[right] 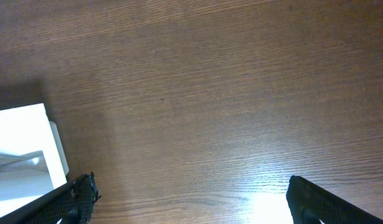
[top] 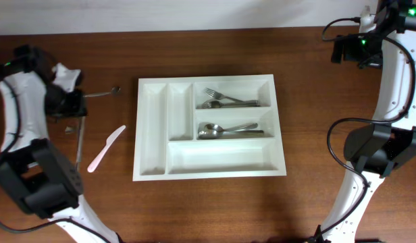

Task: Pack container
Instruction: 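Lift the tongs with the left gripper and carry them over the tray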

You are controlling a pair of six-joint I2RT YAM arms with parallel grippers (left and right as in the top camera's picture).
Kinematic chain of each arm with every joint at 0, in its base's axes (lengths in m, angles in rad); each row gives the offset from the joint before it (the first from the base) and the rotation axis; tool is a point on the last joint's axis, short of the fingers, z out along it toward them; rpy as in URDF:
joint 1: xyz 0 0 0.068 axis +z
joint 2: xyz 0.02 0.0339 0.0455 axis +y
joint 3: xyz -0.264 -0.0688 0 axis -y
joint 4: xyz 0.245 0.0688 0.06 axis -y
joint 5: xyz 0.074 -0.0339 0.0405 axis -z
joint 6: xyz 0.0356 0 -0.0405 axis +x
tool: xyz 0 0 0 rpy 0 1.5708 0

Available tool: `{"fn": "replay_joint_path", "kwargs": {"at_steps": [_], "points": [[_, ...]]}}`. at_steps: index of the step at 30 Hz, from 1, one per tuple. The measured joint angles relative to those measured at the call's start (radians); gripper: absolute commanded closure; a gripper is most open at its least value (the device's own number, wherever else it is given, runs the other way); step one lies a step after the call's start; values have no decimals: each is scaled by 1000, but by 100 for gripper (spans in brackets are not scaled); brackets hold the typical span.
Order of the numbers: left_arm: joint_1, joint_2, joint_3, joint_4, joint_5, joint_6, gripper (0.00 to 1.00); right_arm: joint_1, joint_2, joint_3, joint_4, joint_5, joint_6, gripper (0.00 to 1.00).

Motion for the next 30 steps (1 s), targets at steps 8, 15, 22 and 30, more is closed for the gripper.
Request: {"fn": "replay_joint_path", "kwargs": {"at_steps": [8,15,22,30], "points": [[-259,0,43,-14,0,127,98,0,0,0,0,0,0,1],[-549,0,46,-5,0,222,98,0,0,0,0,0,1,1],[-775,0,46,2,-32,255,98,0,0,0,0,0,1,1],[-974,0,46,2,-83,265,98,0,0,0,0,0,0,1]]}}
